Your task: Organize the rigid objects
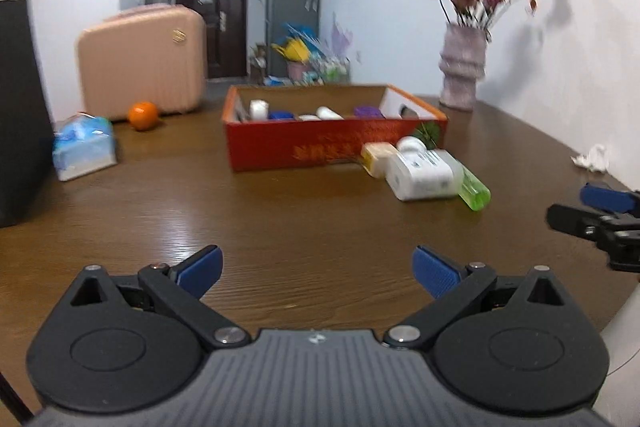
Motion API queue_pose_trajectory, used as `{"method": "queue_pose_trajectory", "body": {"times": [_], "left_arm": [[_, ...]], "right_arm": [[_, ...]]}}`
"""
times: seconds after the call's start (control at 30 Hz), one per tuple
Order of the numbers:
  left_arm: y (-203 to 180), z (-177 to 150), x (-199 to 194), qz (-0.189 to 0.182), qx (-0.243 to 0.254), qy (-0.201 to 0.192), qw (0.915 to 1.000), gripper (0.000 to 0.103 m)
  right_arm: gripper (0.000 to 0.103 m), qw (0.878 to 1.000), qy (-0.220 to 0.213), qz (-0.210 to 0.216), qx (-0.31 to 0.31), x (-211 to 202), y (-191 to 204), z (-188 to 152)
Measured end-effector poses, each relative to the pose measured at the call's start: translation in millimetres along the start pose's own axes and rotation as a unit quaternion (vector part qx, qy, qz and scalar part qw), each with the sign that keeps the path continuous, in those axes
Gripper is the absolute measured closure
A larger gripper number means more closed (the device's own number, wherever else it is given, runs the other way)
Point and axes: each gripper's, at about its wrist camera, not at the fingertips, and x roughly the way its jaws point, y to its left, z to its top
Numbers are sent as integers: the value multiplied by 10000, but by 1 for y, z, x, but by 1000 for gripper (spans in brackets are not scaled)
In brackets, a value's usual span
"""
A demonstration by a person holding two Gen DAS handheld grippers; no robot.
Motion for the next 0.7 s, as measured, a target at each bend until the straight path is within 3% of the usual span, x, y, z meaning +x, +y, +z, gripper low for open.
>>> {"method": "queue_pose_trajectory", "body": {"times": [0.17, 0.3, 0.57, 0.67, 0.7], "left_arm": [[-33, 24, 44, -425, 263, 92, 9987, 0], [-67, 49, 91, -671, 420, 241, 9966, 0], [-110, 75, 180, -704, 17, 684, 9952, 0], [-110, 75, 194, -743, -133, 703, 9947, 6], [-111, 73, 197, -698, -123, 690, 9951, 13]], "right_arm": [[31, 9985, 415, -148, 312, 38, -31, 0], [47, 9972, 480, -251, 508, 70, -58, 13], [53, 9950, 552, -448, 708, 112, -103, 31], [53, 9944, 710, -361, 695, 124, -111, 30], [53, 9943, 753, -337, 679, 128, -113, 29]]}}
